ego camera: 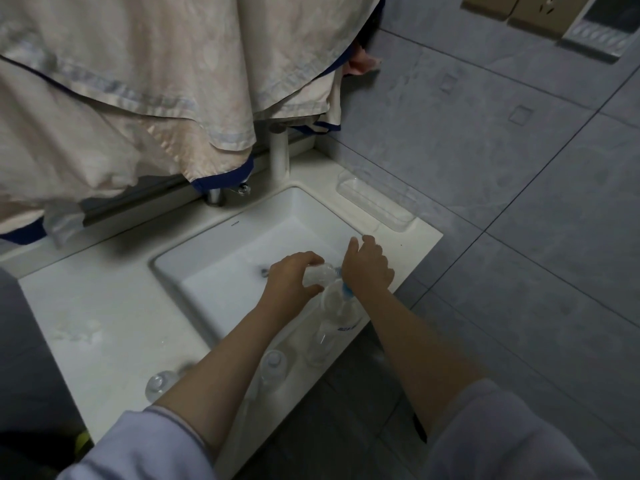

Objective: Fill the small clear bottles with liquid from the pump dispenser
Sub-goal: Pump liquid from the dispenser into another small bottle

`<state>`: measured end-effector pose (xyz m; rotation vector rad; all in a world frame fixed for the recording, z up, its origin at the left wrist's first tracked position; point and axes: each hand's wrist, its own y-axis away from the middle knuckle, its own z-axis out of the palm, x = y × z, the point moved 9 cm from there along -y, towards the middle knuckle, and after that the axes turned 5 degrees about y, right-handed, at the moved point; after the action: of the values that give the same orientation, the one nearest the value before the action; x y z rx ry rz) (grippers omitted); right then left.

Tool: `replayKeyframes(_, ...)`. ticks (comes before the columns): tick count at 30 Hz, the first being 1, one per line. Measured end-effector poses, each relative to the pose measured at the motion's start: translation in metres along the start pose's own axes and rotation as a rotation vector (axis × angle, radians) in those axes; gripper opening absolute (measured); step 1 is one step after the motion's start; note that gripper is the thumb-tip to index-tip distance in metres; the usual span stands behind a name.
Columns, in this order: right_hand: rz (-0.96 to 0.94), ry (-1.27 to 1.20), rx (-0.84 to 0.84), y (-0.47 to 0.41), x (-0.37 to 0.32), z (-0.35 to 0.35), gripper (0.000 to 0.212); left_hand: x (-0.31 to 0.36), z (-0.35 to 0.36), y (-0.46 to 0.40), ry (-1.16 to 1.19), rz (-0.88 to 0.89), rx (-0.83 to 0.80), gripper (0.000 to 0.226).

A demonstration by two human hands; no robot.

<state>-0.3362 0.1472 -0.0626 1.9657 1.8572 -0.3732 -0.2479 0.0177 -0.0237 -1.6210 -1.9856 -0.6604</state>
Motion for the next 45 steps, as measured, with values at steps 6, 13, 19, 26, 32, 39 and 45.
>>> replayKeyframes(6,-0.028,0.104,0.048,0.001,-0.007,-0.005,0.057,0.002,-0.003,0.003,-0.018,0.007,-0.014,0.039)
replayKeyframes(13,-0.027,0.103,0.077,0.003,-0.004,-0.008,0.058,-0.001,0.0,0.005,0.006,0.016,-0.008,0.04)
replayKeyframes(19,-0.05,0.137,0.069,0.003,-0.007,-0.008,0.055,0.002,-0.004,0.01,-0.014,0.04,0.008,0.04)
replayKeyframes(26,-0.075,0.153,0.1,0.005,-0.008,-0.012,0.059,0.003,-0.003,0.01,-0.018,0.028,-0.019,0.041)
replayKeyframes(32,-0.058,0.138,0.036,0.006,-0.006,-0.007,0.059,0.007,-0.007,0.011,-0.01,0.042,0.011,0.035)
replayKeyframes(39,-0.04,0.092,0.031,0.004,-0.006,-0.009,0.058,0.011,-0.011,0.011,0.01,0.03,-0.004,0.037)
replayKeyframes(45,-0.051,0.107,0.016,0.003,-0.008,-0.004,0.058,0.009,-0.01,0.011,-0.009,0.026,-0.007,0.034)
